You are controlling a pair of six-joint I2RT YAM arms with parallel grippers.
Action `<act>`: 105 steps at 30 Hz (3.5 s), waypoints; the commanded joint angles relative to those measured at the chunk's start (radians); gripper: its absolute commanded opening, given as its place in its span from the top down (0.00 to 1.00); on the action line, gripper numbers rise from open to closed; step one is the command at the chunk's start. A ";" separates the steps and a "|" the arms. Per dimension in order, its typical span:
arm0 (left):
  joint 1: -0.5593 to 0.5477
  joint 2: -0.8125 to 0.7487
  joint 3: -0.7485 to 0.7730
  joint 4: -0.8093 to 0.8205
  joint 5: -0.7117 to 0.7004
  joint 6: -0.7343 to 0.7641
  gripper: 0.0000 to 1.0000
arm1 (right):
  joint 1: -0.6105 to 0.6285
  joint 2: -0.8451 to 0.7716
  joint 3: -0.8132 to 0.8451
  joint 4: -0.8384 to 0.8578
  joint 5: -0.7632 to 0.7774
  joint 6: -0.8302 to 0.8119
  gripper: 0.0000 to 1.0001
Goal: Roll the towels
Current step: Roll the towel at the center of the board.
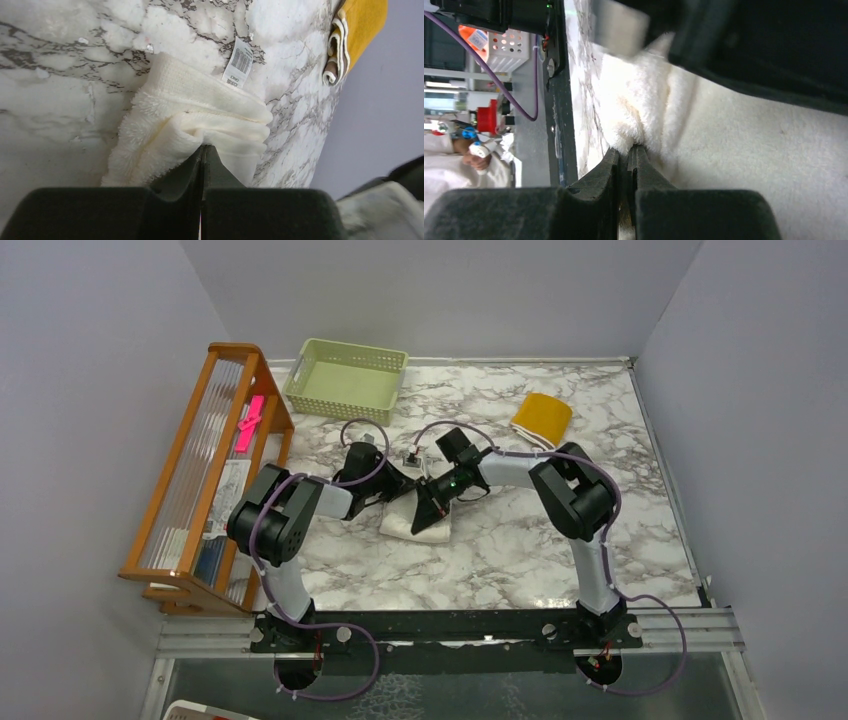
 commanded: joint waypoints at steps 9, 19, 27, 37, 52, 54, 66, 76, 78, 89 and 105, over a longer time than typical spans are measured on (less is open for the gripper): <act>0.045 -0.104 -0.070 -0.068 -0.196 0.019 1.00 | 0.011 0.153 -0.067 0.177 -0.069 0.218 0.99; 0.132 -0.552 0.027 -0.396 -0.083 0.295 0.66 | -0.017 0.276 -0.037 0.184 0.057 0.511 0.99; 0.077 -0.736 -0.289 -0.348 0.125 0.256 0.79 | -0.017 0.231 0.018 0.045 0.227 0.515 0.99; 0.064 -0.556 -0.407 -0.106 0.174 0.211 0.83 | -0.016 0.207 0.024 -0.007 0.298 0.503 0.99; 0.047 -0.338 -0.401 -0.111 0.093 0.298 0.83 | 0.005 -0.081 0.032 0.023 0.459 0.297 0.39; 0.044 -0.327 -0.392 -0.138 0.079 0.313 0.83 | 0.007 -0.141 0.016 0.051 0.499 0.257 0.38; 0.031 -0.285 -0.341 -0.229 0.036 0.369 0.83 | 0.259 -0.636 -0.620 0.735 0.717 -0.467 0.19; 0.031 -0.278 -0.328 -0.253 0.026 0.378 0.97 | 0.410 -0.505 -0.611 0.697 1.026 -0.778 0.27; 0.031 -0.276 -0.330 -0.252 0.027 0.379 0.97 | 0.423 -0.478 -0.588 0.673 1.047 -0.796 0.31; 0.031 -0.274 -0.318 -0.276 0.026 0.397 0.97 | 0.440 -0.392 -0.544 0.635 1.168 -0.801 0.54; 0.034 -0.600 -0.230 -0.503 -0.134 0.421 0.97 | 0.398 -0.416 -0.492 0.531 0.973 -0.492 0.99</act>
